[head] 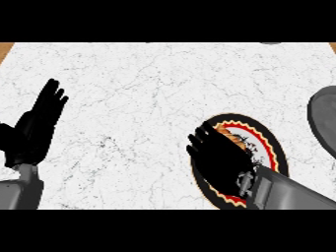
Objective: Pick the croissant from the plate and place it in the pan
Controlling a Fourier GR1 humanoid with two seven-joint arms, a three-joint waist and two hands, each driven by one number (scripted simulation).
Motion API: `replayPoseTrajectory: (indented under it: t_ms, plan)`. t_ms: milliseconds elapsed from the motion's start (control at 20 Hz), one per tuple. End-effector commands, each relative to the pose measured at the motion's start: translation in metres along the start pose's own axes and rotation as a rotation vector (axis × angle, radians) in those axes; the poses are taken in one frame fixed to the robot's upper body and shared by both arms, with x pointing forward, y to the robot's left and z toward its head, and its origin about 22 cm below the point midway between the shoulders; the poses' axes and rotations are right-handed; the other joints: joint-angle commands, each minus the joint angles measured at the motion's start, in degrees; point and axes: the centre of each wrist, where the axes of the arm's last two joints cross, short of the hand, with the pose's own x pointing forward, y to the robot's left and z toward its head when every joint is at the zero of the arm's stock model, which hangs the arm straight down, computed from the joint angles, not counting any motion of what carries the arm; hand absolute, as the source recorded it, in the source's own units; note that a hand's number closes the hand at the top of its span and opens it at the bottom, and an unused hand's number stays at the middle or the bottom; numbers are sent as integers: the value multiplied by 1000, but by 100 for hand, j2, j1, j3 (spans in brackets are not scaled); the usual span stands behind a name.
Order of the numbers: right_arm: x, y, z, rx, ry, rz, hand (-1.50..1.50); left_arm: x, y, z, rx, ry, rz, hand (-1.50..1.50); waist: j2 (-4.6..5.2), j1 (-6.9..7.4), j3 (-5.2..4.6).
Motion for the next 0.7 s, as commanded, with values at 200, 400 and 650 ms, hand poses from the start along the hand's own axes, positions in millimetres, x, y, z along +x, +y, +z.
replayPoseTrajectory:
  t_ms: [200, 400, 650]
  plan:
    - [8, 6, -22, 24, 58, 30, -150, 5, 2, -14, 3, 8, 1, 0, 4, -20, 0]
    - [-13, 19, -43, 34, 33, -2, -150, -6, -5, -9, 4, 0, 6, 0, 10, 4, 1]
    - [-1, 38, -50, 90, 50, 30, -150, 6, -1, -4, 14, 7, -5, 0, 2, 2, 1]
